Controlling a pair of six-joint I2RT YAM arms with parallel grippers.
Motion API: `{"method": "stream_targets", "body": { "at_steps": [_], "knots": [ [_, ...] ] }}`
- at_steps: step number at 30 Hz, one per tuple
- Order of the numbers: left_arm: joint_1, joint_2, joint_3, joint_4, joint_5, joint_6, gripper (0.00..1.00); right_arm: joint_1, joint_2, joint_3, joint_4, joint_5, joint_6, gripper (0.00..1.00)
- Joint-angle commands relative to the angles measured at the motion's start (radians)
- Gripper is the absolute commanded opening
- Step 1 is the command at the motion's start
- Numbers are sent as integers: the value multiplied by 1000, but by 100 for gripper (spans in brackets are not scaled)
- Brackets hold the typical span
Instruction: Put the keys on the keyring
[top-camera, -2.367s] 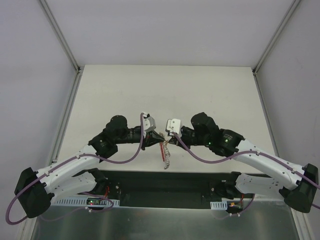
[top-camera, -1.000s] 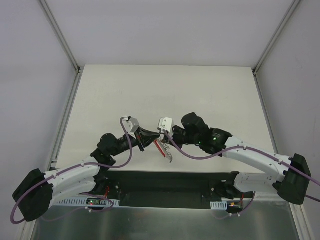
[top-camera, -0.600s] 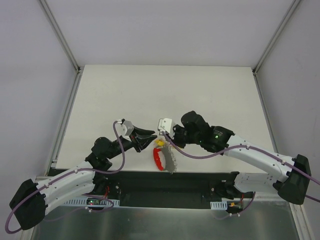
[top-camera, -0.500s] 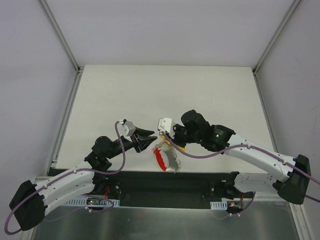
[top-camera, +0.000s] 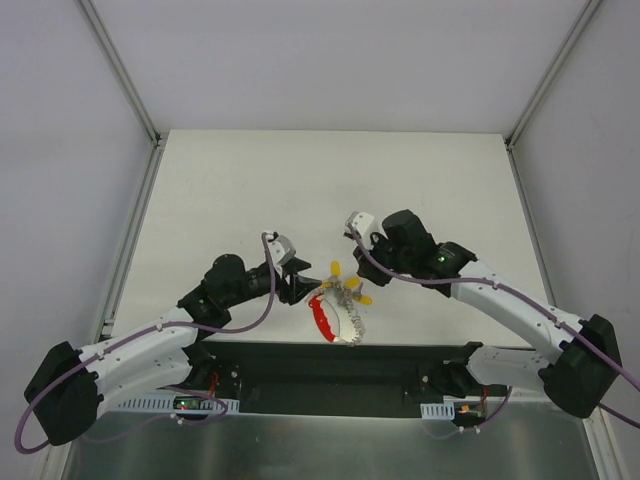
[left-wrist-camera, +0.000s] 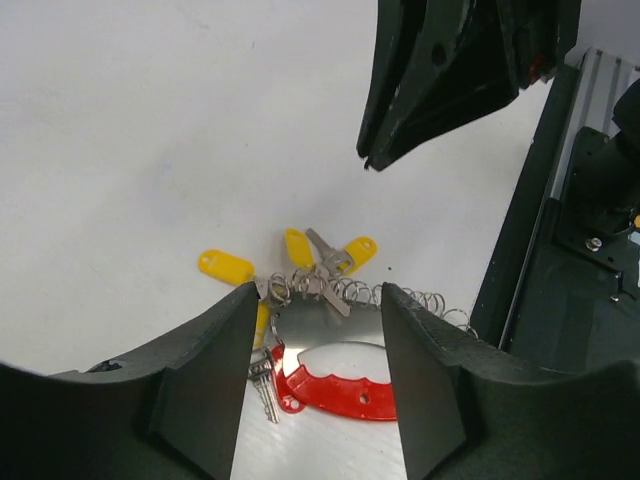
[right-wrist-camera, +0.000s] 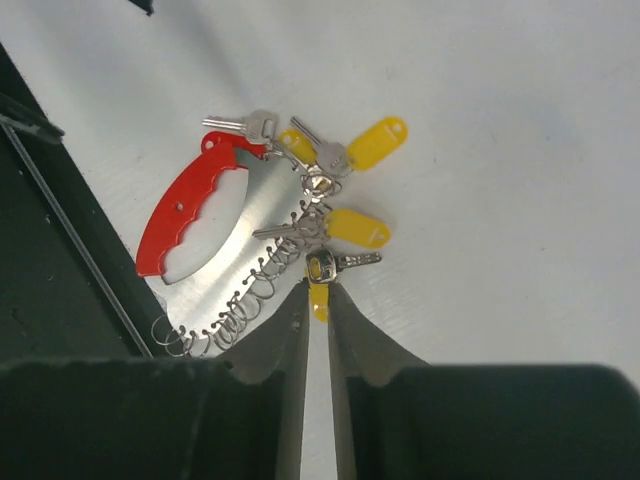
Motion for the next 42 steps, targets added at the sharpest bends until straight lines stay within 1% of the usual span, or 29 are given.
{"method": "stream_targets", "body": {
  "at_steps": [1,2,3,4,5,7,8,12,16,21,22,23,28,30,31,34,36,38,39,42],
  "knots": [
    [-6,64,73,-32,-4,-78,56,-92,-4,-28,35,-65,240,22],
    [-4,82,77,-38,-18,-96,64,-137,0,-37,44,-91,277,25],
    [-4,88,85,-43,-29,-127,67,-160,3,-46,58,-102,309,29],
    [-4,98,90,-50,-39,-144,70,-180,5,-63,61,-111,369,36],
    [-6,113,96,-73,-59,-157,74,-212,8,-67,61,-119,392,39],
    [-4,127,116,-102,-64,-182,79,-234,26,-74,38,-117,430,45],
    [-6,142,125,-118,-65,-194,83,-249,35,-72,26,-116,453,46],
    [-9,188,177,-220,-78,-220,90,-255,58,-83,-16,-67,490,47],
    [-21,256,229,-303,-95,-230,92,-251,80,-89,-23,-18,492,48],
    [-40,345,262,-346,-119,-260,93,-182,157,-58,-46,87,455,47],
    [-47,371,263,-360,-130,-262,97,-156,173,-52,-46,114,454,46],
    [-50,383,271,-369,-141,-269,98,-142,202,-46,-46,128,454,47],
    [-75,470,291,-440,-197,-277,98,-73,284,-18,-22,202,458,45],
    [-89,489,297,-475,-240,-277,97,-57,319,-14,-11,211,461,45],
    [-93,510,298,-484,-253,-277,95,-44,334,-6,-10,254,463,45],
    [-112,550,314,-524,-297,-271,94,-22,377,-5,-5,288,467,45],
    [-124,572,326,-564,-331,-269,91,-17,397,-9,-3,305,475,45],
    [-127,599,340,-586,-334,-271,89,-17,420,-12,-19,338,483,45],
    [-130,610,344,-604,-369,-274,88,-17,427,-15,-26,351,486,45],
    [-135,638,355,-633,-409,-285,85,-19,430,-29,-60,397,492,45]
  ]
}}
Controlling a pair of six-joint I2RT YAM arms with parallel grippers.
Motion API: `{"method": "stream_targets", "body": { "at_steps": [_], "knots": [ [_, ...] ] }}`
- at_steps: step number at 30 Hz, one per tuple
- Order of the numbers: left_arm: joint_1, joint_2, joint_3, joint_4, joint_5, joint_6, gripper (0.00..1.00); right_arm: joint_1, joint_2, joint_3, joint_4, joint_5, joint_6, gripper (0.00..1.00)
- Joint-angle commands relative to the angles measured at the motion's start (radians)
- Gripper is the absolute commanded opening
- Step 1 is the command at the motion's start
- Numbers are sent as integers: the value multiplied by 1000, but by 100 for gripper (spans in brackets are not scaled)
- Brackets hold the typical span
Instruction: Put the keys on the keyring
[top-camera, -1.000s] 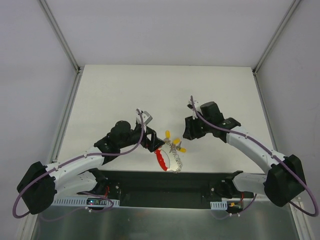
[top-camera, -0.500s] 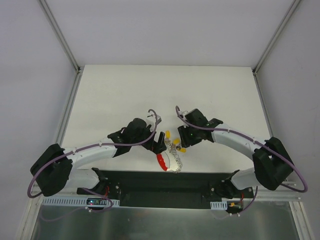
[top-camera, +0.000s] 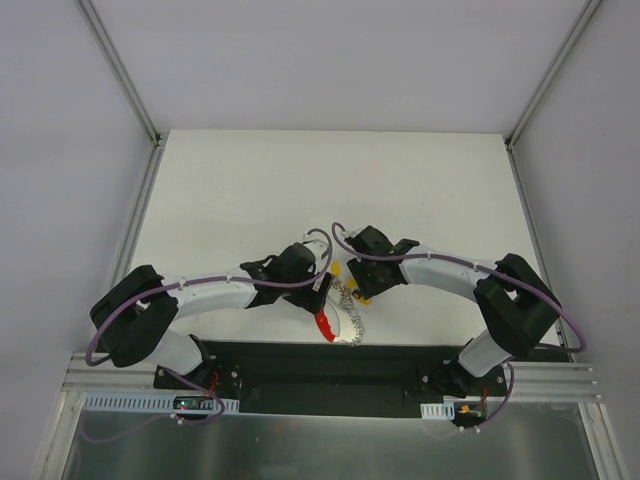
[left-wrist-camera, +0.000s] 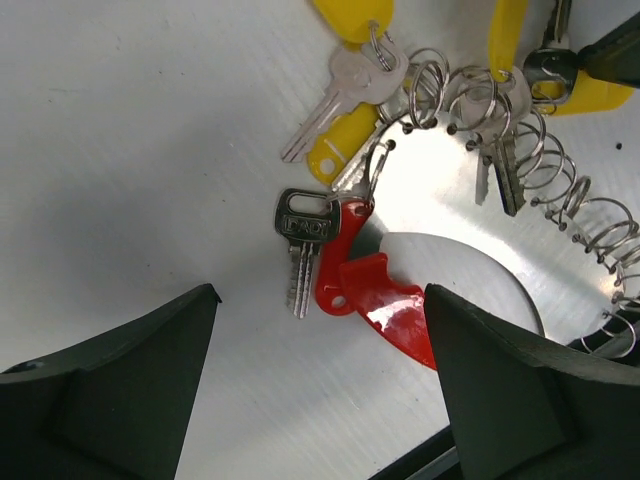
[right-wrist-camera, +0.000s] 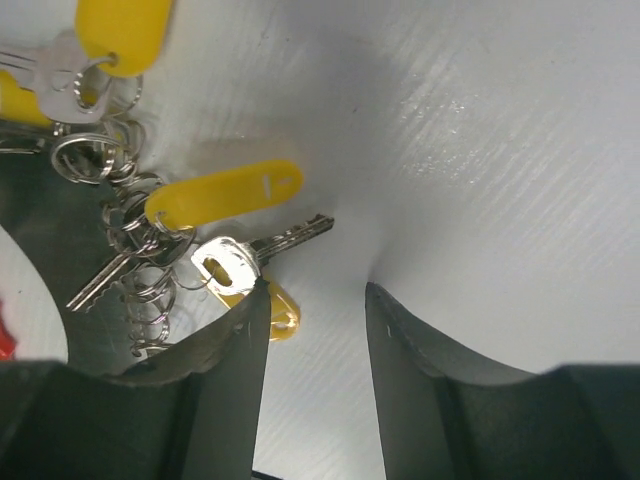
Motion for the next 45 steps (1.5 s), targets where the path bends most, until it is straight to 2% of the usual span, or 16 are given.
{"method": "stream_targets", "body": {
  "at_steps": [1,3,10,14,20,25,27,30,31,35,39,45],
  "knots": [
    [-11,45,35,-97,-100,-24,85,2,17,1,-61,129,25,46],
    [-12,56,41,-108,-119,-26,84,2,12,-10,-88,149,60,46],
    [-12,109,50,-163,-209,-50,67,-27,-37,-22,-148,184,88,46],
    [-11,138,65,-215,-300,-69,52,-63,-61,-21,-148,151,83,46],
    [-8,151,70,-249,-334,-93,49,-84,-146,-41,-13,17,43,46],
    [-8,106,50,-251,-346,-118,48,-80,-152,-16,59,-33,34,45],
    [-9,79,32,-248,-355,-129,48,-83,-147,-16,76,-38,36,45],
    [-8,7,33,-246,-361,-124,59,-96,-159,-42,87,-20,59,45],
    [-11,-22,44,-242,-351,-104,65,-106,-169,-56,90,-6,85,45],
    [-18,-39,149,-211,-288,-61,77,-159,-247,-133,119,34,155,48],
    [-43,28,257,-174,-226,-18,80,-199,-336,-193,119,97,188,67],
    [-86,210,404,-168,-164,19,81,-215,-393,-242,114,111,209,78]
  ]
}}
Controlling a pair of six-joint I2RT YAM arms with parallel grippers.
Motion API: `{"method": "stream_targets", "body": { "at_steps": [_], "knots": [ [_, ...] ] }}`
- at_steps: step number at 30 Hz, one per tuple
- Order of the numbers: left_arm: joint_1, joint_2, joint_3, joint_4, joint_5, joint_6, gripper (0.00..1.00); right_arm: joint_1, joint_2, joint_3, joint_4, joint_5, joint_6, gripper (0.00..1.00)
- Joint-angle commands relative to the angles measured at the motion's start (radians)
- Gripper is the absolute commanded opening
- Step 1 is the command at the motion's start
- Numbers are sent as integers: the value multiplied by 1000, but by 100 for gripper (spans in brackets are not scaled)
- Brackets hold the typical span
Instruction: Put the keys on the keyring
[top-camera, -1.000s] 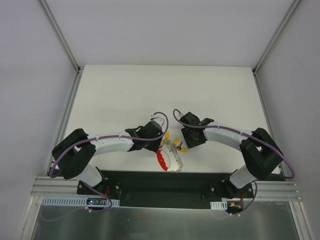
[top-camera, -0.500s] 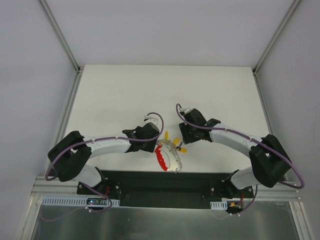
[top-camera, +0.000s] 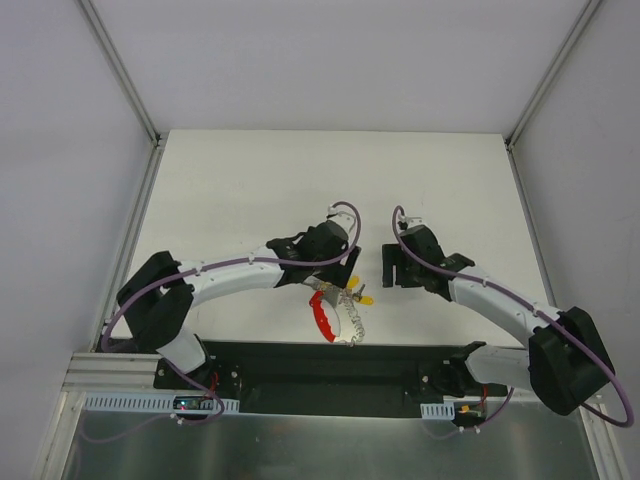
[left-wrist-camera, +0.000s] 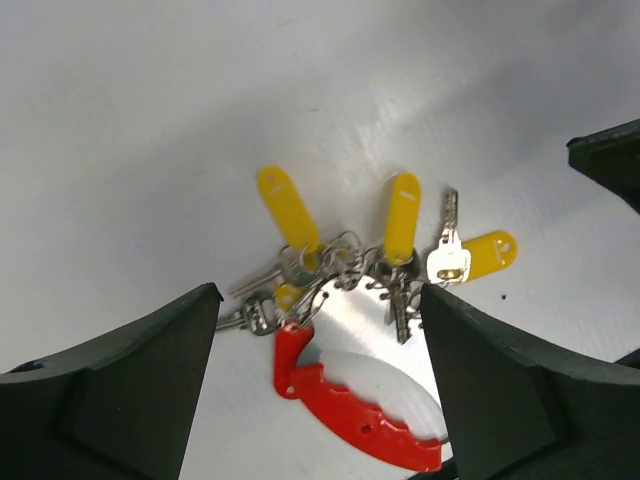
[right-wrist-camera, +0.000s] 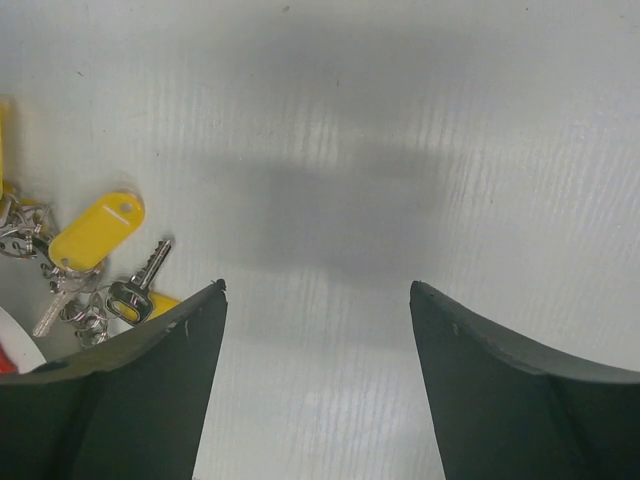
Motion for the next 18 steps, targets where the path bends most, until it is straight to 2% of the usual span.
{"method": "stream_targets", "body": {
  "at_steps": [1,6,13,17,18],
  "knots": [
    [-33,109,92,3,70,53,81,-7,-37,-27,11,39,49,78],
    [-47,212,134,2,79,56,81,-16,-49,-48,29,27,66,83],
    [-50,274,126,-3,-18,59,76,-18,-28,-49,68,-51,50,84],
    [-50,260,95,-16,-88,38,66,-13,-8,-44,101,-122,24,83],
    [-48,249,88,-16,-107,33,60,-7,-3,-42,106,-131,20,82]
  ]
}}
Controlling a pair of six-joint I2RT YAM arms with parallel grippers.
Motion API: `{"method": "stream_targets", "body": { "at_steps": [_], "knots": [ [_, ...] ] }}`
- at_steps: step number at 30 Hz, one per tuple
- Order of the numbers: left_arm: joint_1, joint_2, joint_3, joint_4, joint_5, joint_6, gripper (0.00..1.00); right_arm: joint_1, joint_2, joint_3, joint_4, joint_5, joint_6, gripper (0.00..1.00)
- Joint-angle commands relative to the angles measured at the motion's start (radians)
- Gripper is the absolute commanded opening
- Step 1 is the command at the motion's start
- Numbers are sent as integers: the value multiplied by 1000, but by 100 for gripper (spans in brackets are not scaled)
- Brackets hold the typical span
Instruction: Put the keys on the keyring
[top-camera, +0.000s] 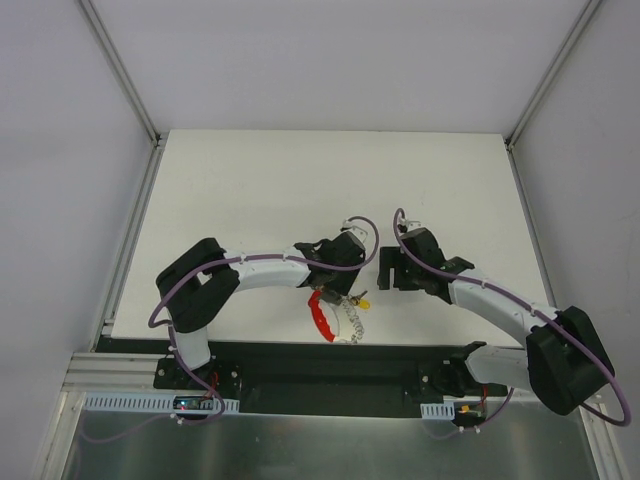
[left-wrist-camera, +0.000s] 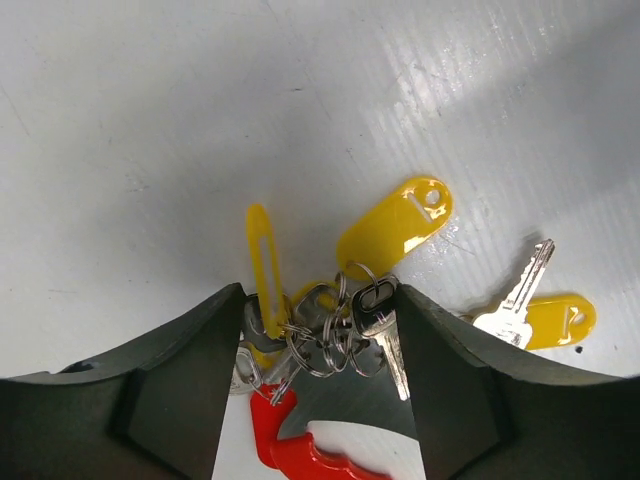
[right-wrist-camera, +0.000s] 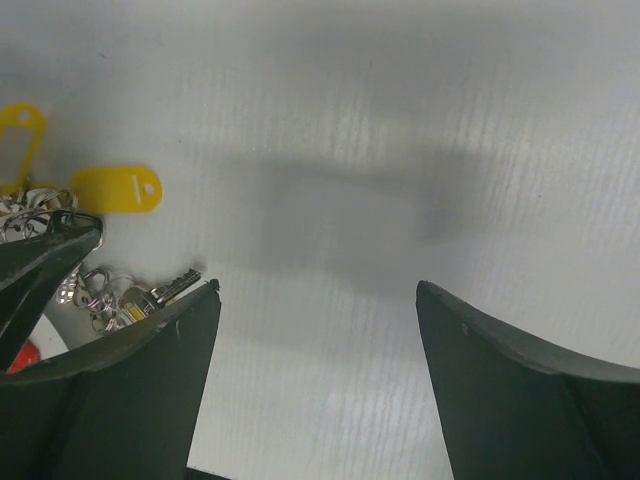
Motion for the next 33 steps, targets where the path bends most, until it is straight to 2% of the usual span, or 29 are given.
{"method": "stream_targets", "body": {
  "at_steps": [1,6,10,12,17,21,26,33],
  "knots": [
    [-6,-28,-32,-30,-106,-7,59,12,17,13,66,-83,-26,81],
    [8,-71,-75,-30,-137,-41,51,69,76,59,82,-174,-81,73],
    [26,-117,-127,-29,-157,-78,50,120,120,94,90,-166,-95,69],
    [31,-157,-142,-27,-172,-88,52,124,137,102,96,-165,-86,66],
    [42,-266,-201,-23,-203,-90,62,123,125,102,96,-128,-77,64],
    [34,-350,-202,-23,-130,-50,65,121,96,95,92,-80,-78,64],
    [-20,-337,-139,-24,-16,50,58,106,65,79,82,-48,-84,64],
    [-32,-230,-86,-35,137,131,35,83,37,57,76,-51,-87,63]
  ]
}}
